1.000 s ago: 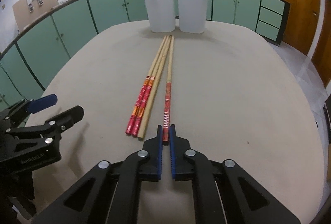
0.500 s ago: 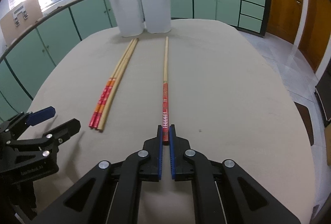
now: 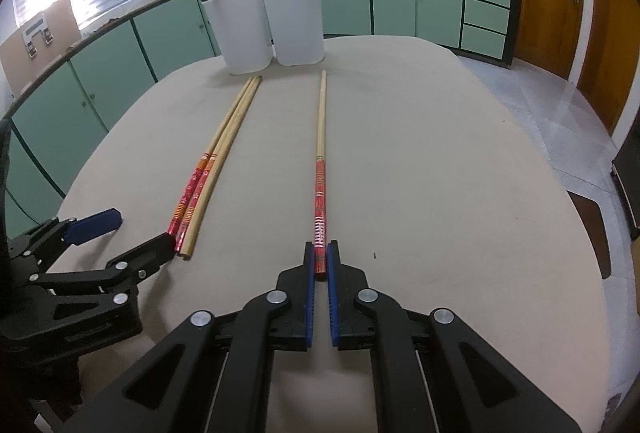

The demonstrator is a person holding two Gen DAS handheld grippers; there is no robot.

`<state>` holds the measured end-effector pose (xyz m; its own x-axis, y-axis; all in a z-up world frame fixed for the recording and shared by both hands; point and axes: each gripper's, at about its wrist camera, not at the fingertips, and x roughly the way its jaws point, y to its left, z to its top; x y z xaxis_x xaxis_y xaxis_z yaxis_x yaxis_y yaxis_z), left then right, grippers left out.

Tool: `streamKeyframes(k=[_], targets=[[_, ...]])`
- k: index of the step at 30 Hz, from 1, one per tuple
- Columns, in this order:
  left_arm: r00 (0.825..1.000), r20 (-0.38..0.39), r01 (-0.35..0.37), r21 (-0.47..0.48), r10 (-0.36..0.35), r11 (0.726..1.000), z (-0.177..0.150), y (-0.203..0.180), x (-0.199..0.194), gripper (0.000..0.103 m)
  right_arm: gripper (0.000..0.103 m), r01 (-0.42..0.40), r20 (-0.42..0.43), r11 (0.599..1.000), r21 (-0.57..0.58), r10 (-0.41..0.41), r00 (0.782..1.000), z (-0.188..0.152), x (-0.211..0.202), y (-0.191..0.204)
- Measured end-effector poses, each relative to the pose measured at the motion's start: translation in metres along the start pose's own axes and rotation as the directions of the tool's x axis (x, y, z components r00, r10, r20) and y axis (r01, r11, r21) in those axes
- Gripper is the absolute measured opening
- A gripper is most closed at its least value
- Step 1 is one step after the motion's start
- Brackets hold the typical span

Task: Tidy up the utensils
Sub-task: 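Grasp another red-patterned chopstick with left tool while right tool holds its chopstick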

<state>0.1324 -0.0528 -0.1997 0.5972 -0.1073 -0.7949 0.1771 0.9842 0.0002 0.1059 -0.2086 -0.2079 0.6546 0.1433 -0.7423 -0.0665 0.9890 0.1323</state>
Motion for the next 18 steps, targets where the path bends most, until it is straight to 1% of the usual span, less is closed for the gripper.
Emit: streamKeyframes(k=[6,9,13,14,15,16,18], targets=[[0.999,-0.003,-0.04,-0.039,0.039,0.998,-0.002,0.016,-0.003,0.08,0.006,-0.001,-0.002,1.0,-0.008,0.001,1.0,0.0,0.001,0.001],[0.999,-0.001,-0.037,-0.051,0.037,0.998,-0.002,0.021,-0.005,0.079,0.006,0.001,-0.005,1.0,-0.015,-0.002,1.0,0.0,0.001,0.002],[0.999,-0.001,-0.038,-0.041,0.038,0.998,0.0,0.016,-0.003,0.079,0.007,0.008,-0.006,1.0,-0.024,-0.008,1.0,0.001,0.001,0.003],[0.999,0.0,-0.036,-0.04,0.036,0.999,0.0,0.016,-0.002,0.076,0.007,0.009,-0.006,1.0,-0.025,-0.009,1.0,0.001,0.001,0.002],[1.0,0.003,-0.031,-0.037,0.031,0.999,0.001,0.015,-0.002,0.071,0.007,0.007,-0.007,1.0,-0.025,-0.007,1.0,0.001,0.001,0.002],[1.0,0.006,-0.026,-0.035,0.026,0.999,0.001,0.014,-0.002,0.067,0.007,0.006,-0.008,1.0,-0.026,-0.006,1.0,0.001,0.002,0.002],[1.0,0.012,-0.013,-0.031,0.014,0.999,0.001,0.012,-0.003,0.057,0.007,0.005,-0.008,1.0,-0.026,-0.005,1.0,0.001,0.002,0.003]])
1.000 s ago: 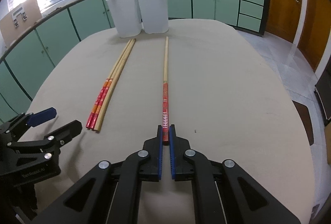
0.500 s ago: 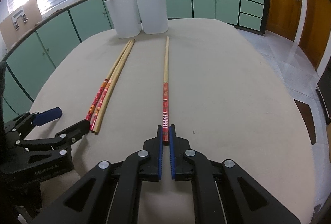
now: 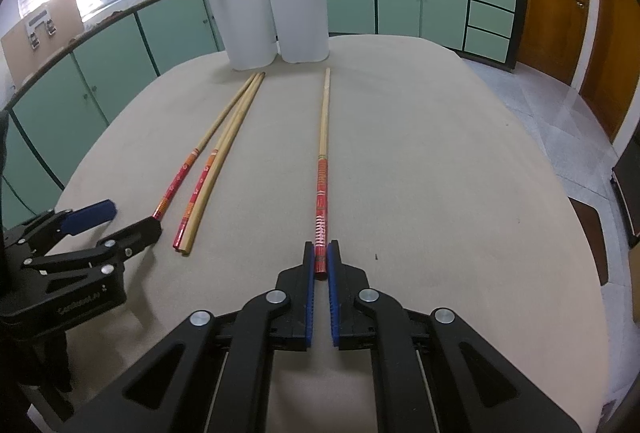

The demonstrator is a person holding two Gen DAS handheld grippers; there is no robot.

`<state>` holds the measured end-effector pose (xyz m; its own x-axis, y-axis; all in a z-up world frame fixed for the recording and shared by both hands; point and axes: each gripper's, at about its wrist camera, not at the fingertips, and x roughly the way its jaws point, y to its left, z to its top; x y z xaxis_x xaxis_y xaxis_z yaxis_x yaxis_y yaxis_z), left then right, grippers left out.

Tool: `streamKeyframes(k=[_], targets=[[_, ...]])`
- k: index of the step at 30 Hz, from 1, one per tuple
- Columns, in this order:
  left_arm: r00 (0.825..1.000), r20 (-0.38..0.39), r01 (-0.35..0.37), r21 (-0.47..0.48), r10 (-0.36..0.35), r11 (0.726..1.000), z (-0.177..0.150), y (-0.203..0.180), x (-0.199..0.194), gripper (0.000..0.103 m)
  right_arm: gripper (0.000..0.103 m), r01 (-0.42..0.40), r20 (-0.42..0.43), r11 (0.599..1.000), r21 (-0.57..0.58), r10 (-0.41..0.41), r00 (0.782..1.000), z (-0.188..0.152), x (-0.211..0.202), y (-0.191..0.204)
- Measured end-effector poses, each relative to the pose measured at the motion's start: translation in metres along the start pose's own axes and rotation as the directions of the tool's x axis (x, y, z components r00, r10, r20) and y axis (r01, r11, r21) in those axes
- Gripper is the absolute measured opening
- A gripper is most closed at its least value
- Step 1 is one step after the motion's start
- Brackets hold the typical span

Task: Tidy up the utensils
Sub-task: 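Grasp another red-patterned chopstick with left tool while right tool holds its chopstick, then carry both chopsticks up over the white holder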

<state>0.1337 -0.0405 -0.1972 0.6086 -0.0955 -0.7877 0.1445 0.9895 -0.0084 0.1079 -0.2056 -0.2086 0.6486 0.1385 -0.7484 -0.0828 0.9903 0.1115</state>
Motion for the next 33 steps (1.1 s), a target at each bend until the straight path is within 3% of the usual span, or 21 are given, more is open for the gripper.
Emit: streamKeyframes(k=[2,6,9,23,33], targets=[[1.0,0.004,0.007,0.0,-0.007,1.0,0.0,-0.003,0.0,0.049,0.007,-0.004,0.001,1.0,0.002,0.004,1.0,0.0,0.0,0.0],[1.0,0.011,0.021,0.019,-0.021,1.0,-0.001,-0.009,-0.002,0.022,0.007,-0.006,0.002,1.0,0.006,0.006,1.0,0.0,0.0,-0.001],[0.999,0.011,0.031,0.032,-0.032,0.999,-0.003,-0.014,-0.002,0.008,0.006,0.01,0.005,1.0,-0.008,-0.01,1.0,-0.001,0.0,0.002],[0.999,0.046,0.027,0.014,-0.027,1.0,-0.001,-0.009,-0.016,0.005,0.006,0.011,0.025,1.0,-0.003,-0.011,1.0,0.001,-0.008,-0.001],[0.986,0.164,0.024,0.03,-0.029,0.999,0.02,-0.001,-0.064,0.005,0.006,0.007,0.105,1.0,-0.015,-0.005,0.994,0.02,-0.041,-0.004]])
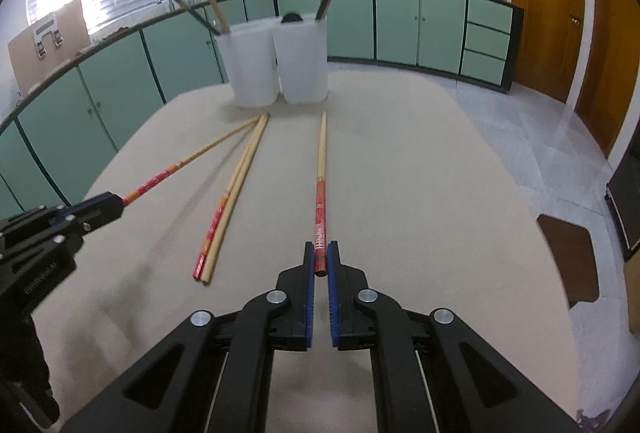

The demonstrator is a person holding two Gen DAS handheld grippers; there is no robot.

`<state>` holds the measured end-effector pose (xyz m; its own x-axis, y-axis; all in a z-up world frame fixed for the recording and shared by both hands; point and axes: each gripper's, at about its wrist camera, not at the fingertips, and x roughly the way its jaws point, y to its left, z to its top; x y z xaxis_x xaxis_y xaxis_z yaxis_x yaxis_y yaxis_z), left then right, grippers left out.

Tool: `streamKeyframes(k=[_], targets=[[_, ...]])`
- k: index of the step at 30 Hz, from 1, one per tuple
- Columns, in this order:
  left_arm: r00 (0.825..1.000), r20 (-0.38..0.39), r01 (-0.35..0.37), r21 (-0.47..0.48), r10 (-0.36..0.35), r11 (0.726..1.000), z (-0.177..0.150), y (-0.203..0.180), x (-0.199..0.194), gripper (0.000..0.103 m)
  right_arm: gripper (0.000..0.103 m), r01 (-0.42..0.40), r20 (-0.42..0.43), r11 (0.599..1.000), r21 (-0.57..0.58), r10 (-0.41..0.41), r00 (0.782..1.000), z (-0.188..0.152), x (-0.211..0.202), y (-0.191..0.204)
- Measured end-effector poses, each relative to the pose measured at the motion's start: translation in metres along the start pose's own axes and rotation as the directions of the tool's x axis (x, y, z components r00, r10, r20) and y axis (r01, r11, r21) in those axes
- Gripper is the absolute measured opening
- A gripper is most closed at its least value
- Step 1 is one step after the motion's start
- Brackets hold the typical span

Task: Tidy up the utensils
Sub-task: 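Carry both chopsticks up over the white holder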

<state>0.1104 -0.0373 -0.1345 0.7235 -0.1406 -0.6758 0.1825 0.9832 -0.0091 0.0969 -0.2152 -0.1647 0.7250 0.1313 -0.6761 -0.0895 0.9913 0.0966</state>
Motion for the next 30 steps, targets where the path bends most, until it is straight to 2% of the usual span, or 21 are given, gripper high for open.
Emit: streamKeyframes(k=[7,13,23,30], targets=[[0.994,0.11,0.013,-0.005,-0.012,1.0,0.038,0.006,-0.03,0.005,0.006,-0.015,0.085,1.0,-0.006,0.015,0.996,0.031,-0.032,-0.002],[0.978,0.203,0.034,0.013,-0.036,0.999,0.08,0.007,-0.049,0.005,0.006,-0.047,0.163,0.999,-0.022,0.05,0.985,0.073,-0.059,-0.003],[0.966,0.242,0.087,0.03,-0.092,0.996,0.121,0.006,-0.055,0.005,0.006,-0.101,0.203,0.993,-0.062,0.112,0.973,0.137,-0.071,0.001],[0.959,0.254,0.127,0.023,-0.128,0.992,0.14,0.009,-0.054,0.005,0.006,-0.124,0.196,0.987,-0.098,0.141,0.97,0.161,-0.069,0.005]])
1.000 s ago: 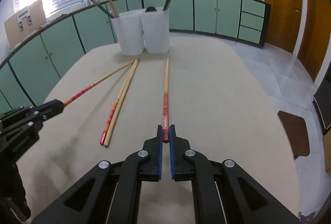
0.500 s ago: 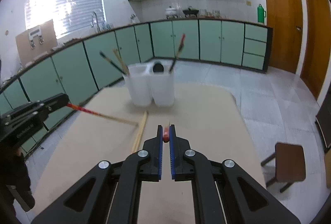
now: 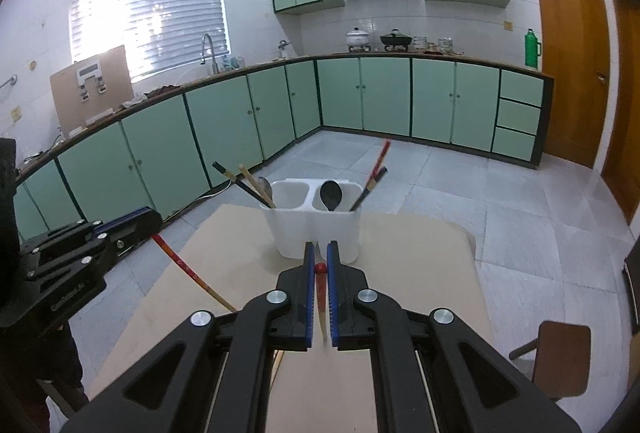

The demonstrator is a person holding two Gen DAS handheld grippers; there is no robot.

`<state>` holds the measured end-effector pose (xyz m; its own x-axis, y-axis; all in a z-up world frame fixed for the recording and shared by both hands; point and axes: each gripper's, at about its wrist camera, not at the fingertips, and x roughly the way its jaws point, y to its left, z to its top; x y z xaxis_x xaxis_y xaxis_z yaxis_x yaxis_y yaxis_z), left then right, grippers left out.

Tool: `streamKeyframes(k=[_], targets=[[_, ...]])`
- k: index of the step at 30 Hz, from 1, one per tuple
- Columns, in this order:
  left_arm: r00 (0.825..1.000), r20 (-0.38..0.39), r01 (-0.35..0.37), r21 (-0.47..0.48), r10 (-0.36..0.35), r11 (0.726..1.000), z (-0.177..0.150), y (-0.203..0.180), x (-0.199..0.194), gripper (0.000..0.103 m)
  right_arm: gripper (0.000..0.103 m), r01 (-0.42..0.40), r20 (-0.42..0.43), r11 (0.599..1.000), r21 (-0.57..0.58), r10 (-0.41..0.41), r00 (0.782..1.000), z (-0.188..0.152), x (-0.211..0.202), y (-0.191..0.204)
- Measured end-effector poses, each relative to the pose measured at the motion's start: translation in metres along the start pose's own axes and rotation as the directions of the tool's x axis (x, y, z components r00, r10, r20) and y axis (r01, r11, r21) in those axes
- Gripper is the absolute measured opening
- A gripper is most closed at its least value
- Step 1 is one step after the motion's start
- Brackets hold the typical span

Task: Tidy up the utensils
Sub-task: 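Carry both chopsticks up over the white holder, then open both tools to drop the chopsticks into the holder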

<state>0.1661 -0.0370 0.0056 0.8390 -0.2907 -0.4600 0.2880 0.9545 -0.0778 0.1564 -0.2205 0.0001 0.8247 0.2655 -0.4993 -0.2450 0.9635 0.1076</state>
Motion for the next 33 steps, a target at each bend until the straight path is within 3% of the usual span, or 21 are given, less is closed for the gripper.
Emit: streamKeyframes(k=[9,15,21,27,33], targets=[[0.996,0.088,0.028,0.026,-0.03,0.999,0.043,-0.004,-0.006,0.005,0.006,-0.072,0.084,0.997,0.007,0.071,0.994,0.063,-0.011,-0.005],[0.982,0.19,0.006,0.071,-0.019,0.997,0.089,-0.017,-0.001,0.005,0.006,-0.045,0.188,0.999,-0.017,0.048,0.981,0.116,-0.007,-0.002],[0.972,0.234,-0.037,0.087,0.015,0.996,0.123,-0.016,0.023,0.005,0.006,-0.002,0.266,1.0,-0.009,0.005,0.964,0.158,0.017,-0.007],[0.976,0.214,-0.052,0.04,0.042,0.998,0.134,0.001,0.068,0.005,0.006,0.03,0.258,1.0,0.011,-0.031,0.966,0.169,0.064,-0.019],[0.984,0.162,-0.079,0.029,0.074,0.996,0.127,0.016,0.112,0.005,0.006,0.024,0.202,0.999,0.046,-0.033,0.979,0.153,0.109,-0.032]])
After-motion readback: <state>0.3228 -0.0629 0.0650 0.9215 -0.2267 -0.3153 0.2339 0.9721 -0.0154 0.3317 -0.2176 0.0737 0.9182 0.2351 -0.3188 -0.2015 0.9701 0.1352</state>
